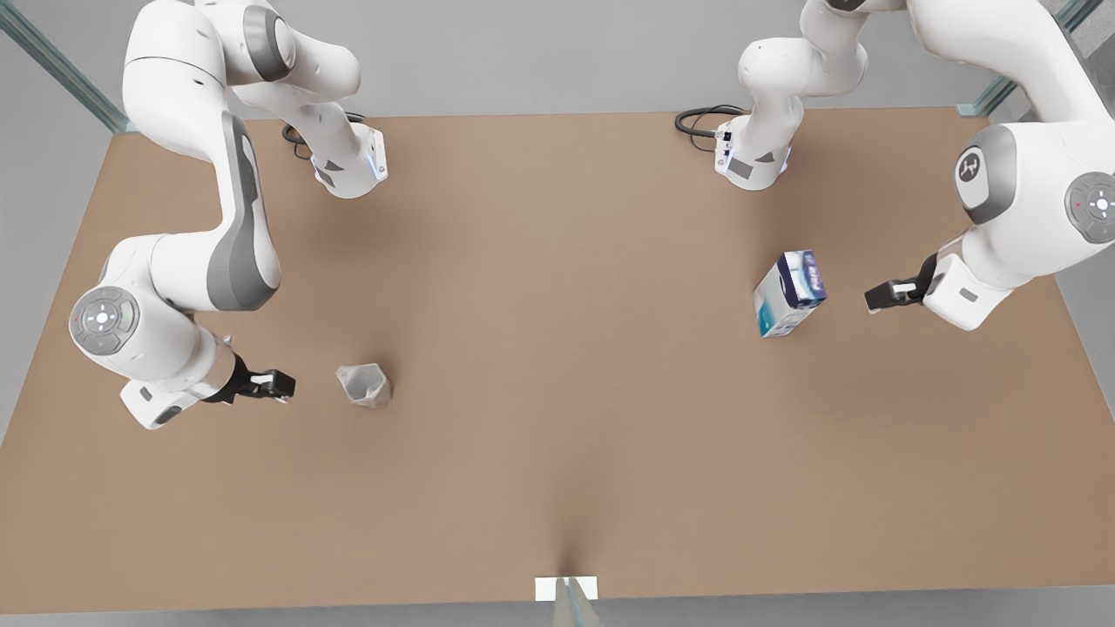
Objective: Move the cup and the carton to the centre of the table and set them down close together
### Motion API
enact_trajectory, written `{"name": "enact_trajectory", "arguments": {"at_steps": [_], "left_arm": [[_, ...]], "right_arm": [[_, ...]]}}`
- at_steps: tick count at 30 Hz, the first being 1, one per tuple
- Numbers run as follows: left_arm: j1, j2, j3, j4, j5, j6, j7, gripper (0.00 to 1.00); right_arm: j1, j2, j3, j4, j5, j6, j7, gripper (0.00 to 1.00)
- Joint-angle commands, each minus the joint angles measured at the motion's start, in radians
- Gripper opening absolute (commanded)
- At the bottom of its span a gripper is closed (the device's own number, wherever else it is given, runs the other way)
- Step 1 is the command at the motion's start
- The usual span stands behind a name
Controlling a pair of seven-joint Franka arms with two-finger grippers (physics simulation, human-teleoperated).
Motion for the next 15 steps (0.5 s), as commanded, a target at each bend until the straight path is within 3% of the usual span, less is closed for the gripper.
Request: {"name": "enact_trajectory", "arguments": {"at_steps": [1,4,7,12,15], "left_arm": [[0.0,0.001,0.0,0.0,0.0,0.0,-0.001,1.0],[-0.002,0.001,0.0,-0.002,0.0,-0.006,-0.012,1.0],[-0.002,-0.003,0.0,-0.026,-0.006,-0.04,-0.016,1.0],[-0.014,-0.012,0.002,-0.06,-0.001,-0.097,-0.019,1.0],[-0.025,-0.087,0.0,-0.181,-0.006,-0.086,-0.03,1.0]], "right_arm": [[0.002,0.003,0.0,-0.004,0.001,0.0,0.002,1.0],[0.055,0.116,0.011,-0.044,0.027,0.023,0.013,1.0],[0.155,0.113,0.011,-0.165,0.035,0.121,0.05,1.0],[0.166,0.089,0.011,-0.355,0.035,0.258,0.063,1.0],[0.172,0.087,0.011,-0.423,0.034,0.313,0.062,1.0]]}}
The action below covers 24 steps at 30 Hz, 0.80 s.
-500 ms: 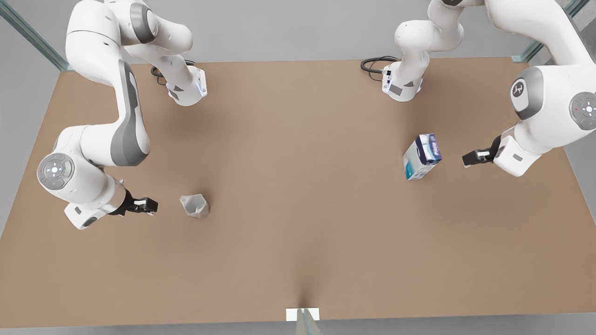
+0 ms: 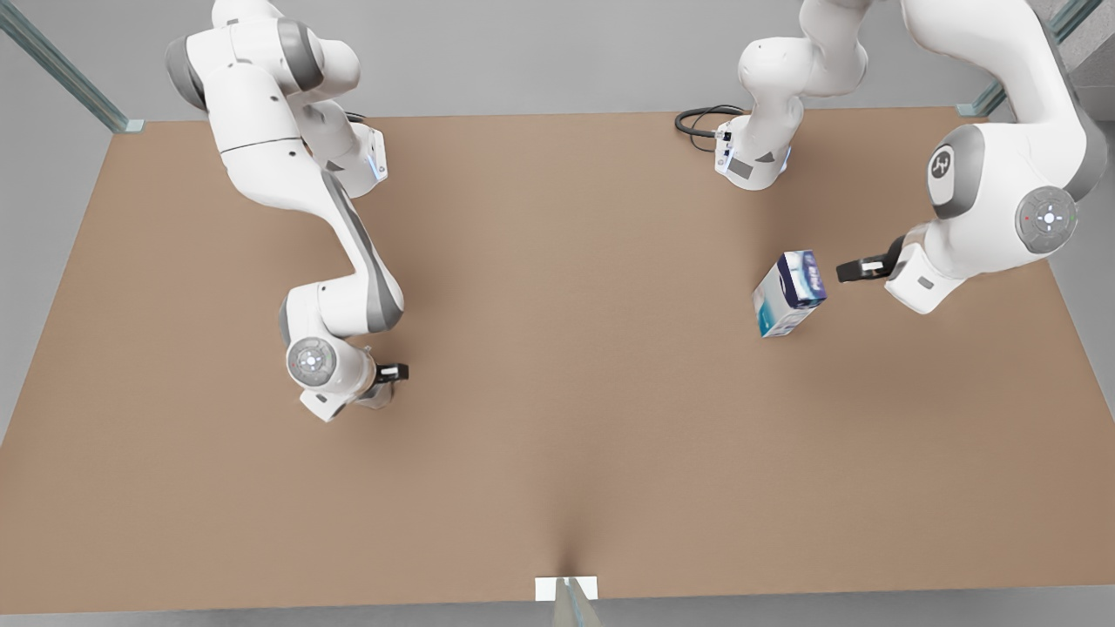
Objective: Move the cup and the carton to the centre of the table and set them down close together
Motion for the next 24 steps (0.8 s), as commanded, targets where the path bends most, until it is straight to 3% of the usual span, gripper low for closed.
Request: {"name": "enact_trajectory", "arguments": {"at_steps": [1,4,13,14,15,16,19,24], "left_arm": [[-0.001,-0.011,0.0,-0.031,-0.002,0.025,-0.002,1.0],[-0.019,-0.052,0.0,-0.129,-0.006,0.13,-0.008,1.0],[-0.045,-0.12,0.005,-0.217,-0.006,0.145,-0.032,1.0],[-0.069,-0.117,0.005,-0.237,-0.006,0.163,-0.037,1.0],[-0.073,-0.112,0.005,-0.254,-0.006,0.17,-0.04,1.0],[-0.073,-0.111,0.005,-0.266,-0.006,0.174,-0.035,1.0],[-0.074,-0.114,0.006,-0.367,-0.006,0.285,-0.037,1.0],[-0.074,-0.116,0.009,-0.384,-0.005,0.289,-0.038,1.0]], "right_arm": [[0.001,0.0,0.0,-0.005,0.0,0.0,0.0,1.0],[0.001,0.003,0.002,-0.011,0.0,0.002,0.0,1.0],[-0.001,0.044,0.002,0.0,-0.003,0.028,-0.014,1.0],[-0.001,0.044,0.002,-0.002,-0.003,0.028,-0.015,0.67],[-0.001,0.054,0.002,0.0,-0.003,0.028,-0.015,0.49],[-0.001,0.057,0.002,0.0,-0.005,0.028,-0.015,0.38],[-0.004,0.064,0.002,0.0,-0.006,0.028,-0.02,0.21],[-0.007,0.066,0.002,0.009,-0.006,0.028,-0.031,0.21]]}}
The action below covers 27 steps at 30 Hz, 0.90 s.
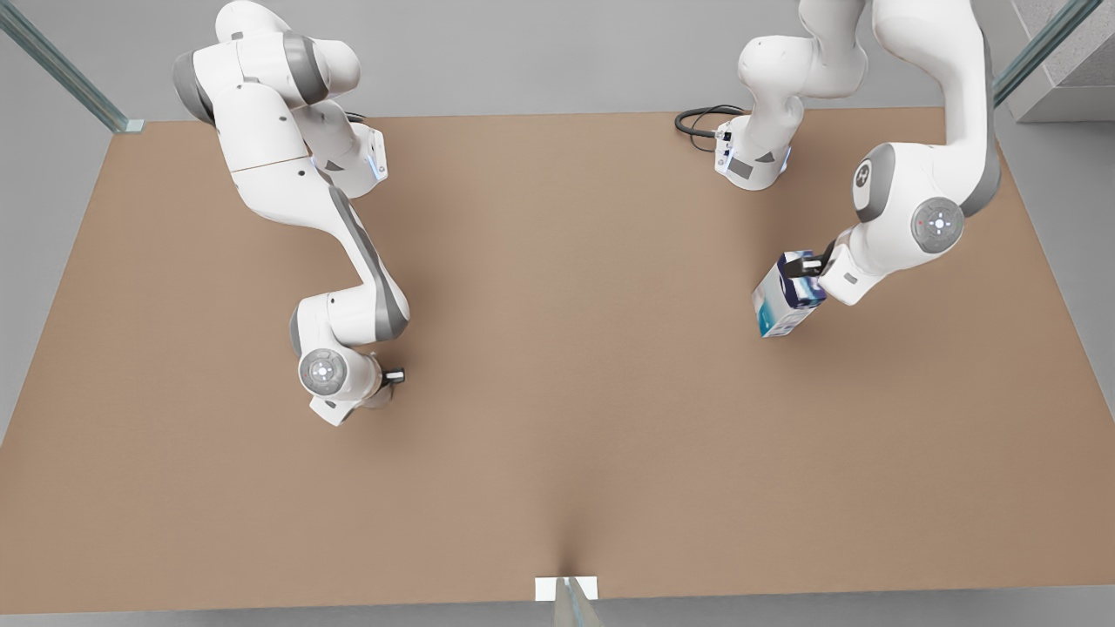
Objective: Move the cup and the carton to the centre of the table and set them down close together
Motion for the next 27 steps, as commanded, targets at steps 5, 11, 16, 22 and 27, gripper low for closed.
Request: {"name": "enact_trajectory", "arguments": {"at_steps": [5,11,16,22,27], "left_arm": [[0.007,0.003,0.001,-0.022,0.001,0.022,0.0,1.0],[0.007,0.005,0.001,-0.021,0.002,0.023,0.0,1.0],[0.007,0.0,0.024,-0.058,0.005,0.051,0.0,1.0],[0.007,0.0,0.024,-0.143,0.007,0.124,0.003,1.0],[0.007,0.005,0.023,-0.195,0.007,0.167,0.002,1.0]], "right_arm": [[-0.003,0.001,0.0,0.002,0.0,0.0,-0.014,0.21],[0.005,-0.004,0.0,0.091,-0.001,-0.011,-0.065,0.21],[0.219,0.124,0.008,0.359,0.081,-0.02,0.13,0.21],[0.364,0.36,0.043,0.71,0.14,-0.031,0.464,0.21],[0.37,0.452,0.058,0.793,0.141,0.129,0.546,0.21]]}}
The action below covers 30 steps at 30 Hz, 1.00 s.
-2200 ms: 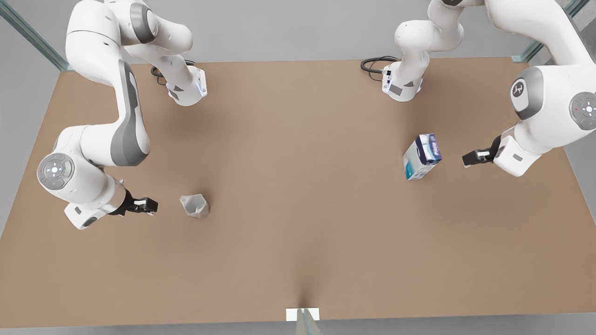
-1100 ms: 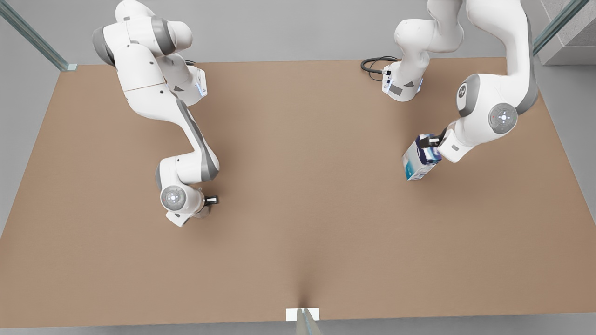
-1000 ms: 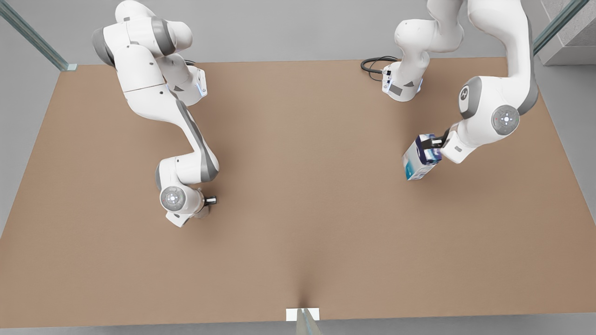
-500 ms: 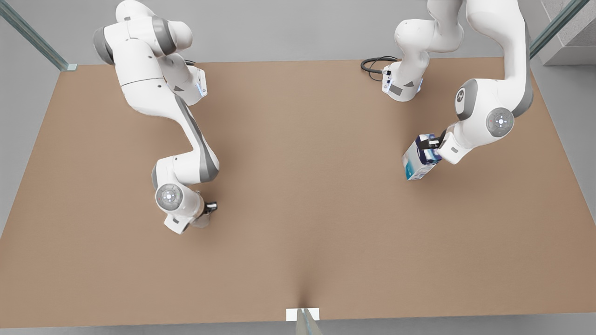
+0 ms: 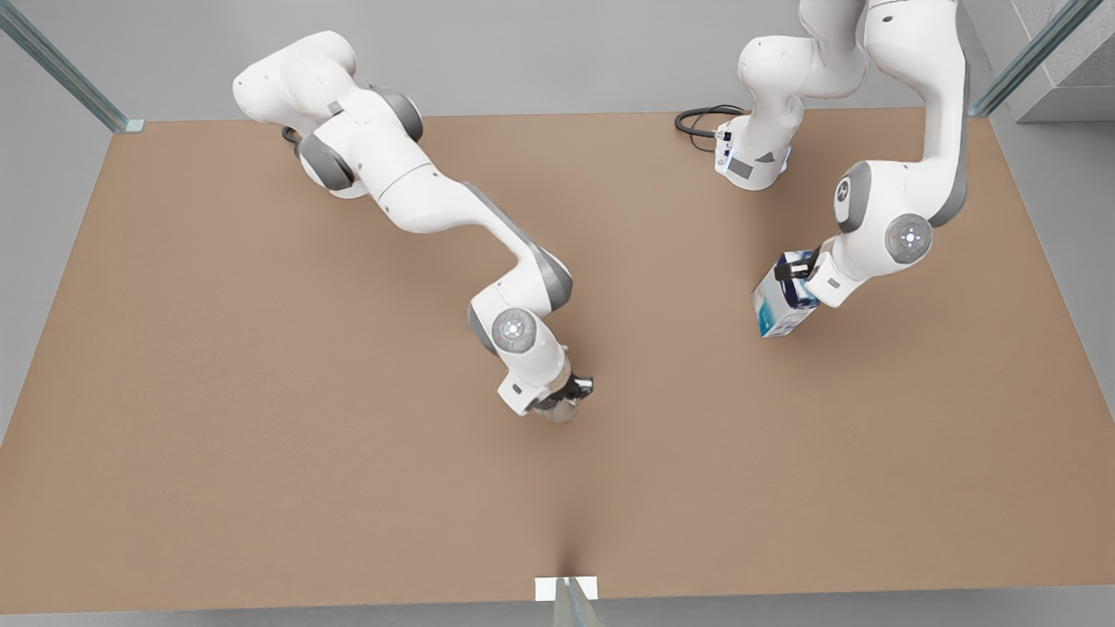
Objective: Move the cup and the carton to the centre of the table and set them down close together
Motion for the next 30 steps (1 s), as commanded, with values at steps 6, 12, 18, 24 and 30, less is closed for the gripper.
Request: {"name": "enact_trajectory", "arguments": {"at_steps": [6,12,18,24,30], "left_arm": [[0.002,0.014,0.0,-0.043,0.0,0.046,0.0,1.0],[0.002,0.025,0.0,-0.043,0.0,0.051,0.02,0.53],[0.002,0.015,0.0,-0.019,-0.009,0.046,0.013,0.5],[-0.147,0.054,-0.006,0.228,-0.122,-0.153,-0.535,0.54],[-0.217,0.184,-0.021,0.455,-0.233,-0.261,-0.699,0.56]], "right_arm": [[-0.001,0.007,0.009,0.003,-0.005,0.0,0.019,1.0],[-0.029,-0.062,0.009,0.003,0.002,-0.058,0.016,1.0],[-0.434,-0.265,-0.001,-0.011,-0.049,-0.548,-0.439,1.0],[-0.607,-0.466,-0.02,-0.072,-0.176,-0.706,-0.573,1.0],[-0.613,-0.463,-0.053,-0.072,-0.195,-0.698,-0.584,1.0]]}}
